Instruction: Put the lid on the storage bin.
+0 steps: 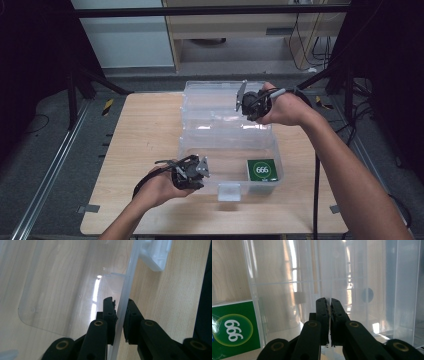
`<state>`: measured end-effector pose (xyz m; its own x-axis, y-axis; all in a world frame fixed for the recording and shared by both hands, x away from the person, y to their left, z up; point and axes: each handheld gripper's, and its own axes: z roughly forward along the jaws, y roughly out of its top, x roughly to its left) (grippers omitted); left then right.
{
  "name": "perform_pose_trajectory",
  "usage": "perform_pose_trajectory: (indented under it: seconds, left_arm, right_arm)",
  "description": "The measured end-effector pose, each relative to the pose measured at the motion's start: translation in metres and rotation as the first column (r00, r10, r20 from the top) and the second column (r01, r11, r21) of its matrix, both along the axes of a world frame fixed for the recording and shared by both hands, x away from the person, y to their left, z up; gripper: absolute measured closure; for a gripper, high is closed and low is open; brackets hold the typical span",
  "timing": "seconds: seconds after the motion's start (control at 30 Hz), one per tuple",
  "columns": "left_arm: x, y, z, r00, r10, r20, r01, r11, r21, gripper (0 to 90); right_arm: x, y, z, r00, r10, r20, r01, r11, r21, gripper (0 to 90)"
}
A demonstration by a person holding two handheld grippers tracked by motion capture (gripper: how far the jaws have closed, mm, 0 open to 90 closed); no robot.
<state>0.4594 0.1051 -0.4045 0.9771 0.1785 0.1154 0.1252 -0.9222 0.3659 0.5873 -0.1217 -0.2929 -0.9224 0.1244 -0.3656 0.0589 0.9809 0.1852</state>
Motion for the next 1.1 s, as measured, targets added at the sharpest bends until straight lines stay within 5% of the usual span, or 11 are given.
perform_pose_trajectory:
  seconds: [0.33,0.57,0.63,0.67,0.87,1.1]
  left_arm:
    - [0.000,0.001,-0.001,0.9999,0.009,-0.004,-0.009,0.9999,-0.009,80.7]
    - [-0.003,0.002,-0.003,0.9974,0.067,-0.028,-0.068,0.9970,-0.037,80.3]
    - [-0.004,0.001,-0.004,0.9960,0.083,-0.033,-0.084,0.9956,-0.041,80.3]
    - [0.001,0.000,-0.003,0.9993,0.037,-0.007,-0.037,0.9989,-0.029,80.4]
    - [0.004,-0.003,-0.003,0.9985,0.055,-0.005,-0.055,0.9978,-0.039,80.4]
    - [0.001,-0.003,-0.005,0.9950,0.097,-0.023,-0.098,0.9934,-0.060,79.8]
  right_arm:
    - [-0.017,0.002,0.006,0.9999,0.014,0.002,-0.014,0.9998,0.015,88.1]
    - [-0.031,0.000,0.007,0.9990,0.037,0.025,-0.038,0.9986,0.038,88.0]
    - [-0.032,0.000,0.008,0.9990,0.036,0.026,-0.037,0.9987,0.037,87.7]
    - [-0.029,0.000,0.007,0.9992,0.030,0.027,-0.031,0.9990,0.032,87.2]
    - [-0.021,-0.001,0.007,0.9994,0.018,0.029,-0.019,0.9991,0.039,87.4]
    - [-0.036,-0.002,0.007,0.9982,0.033,0.051,-0.036,0.9984,0.045,87.9]
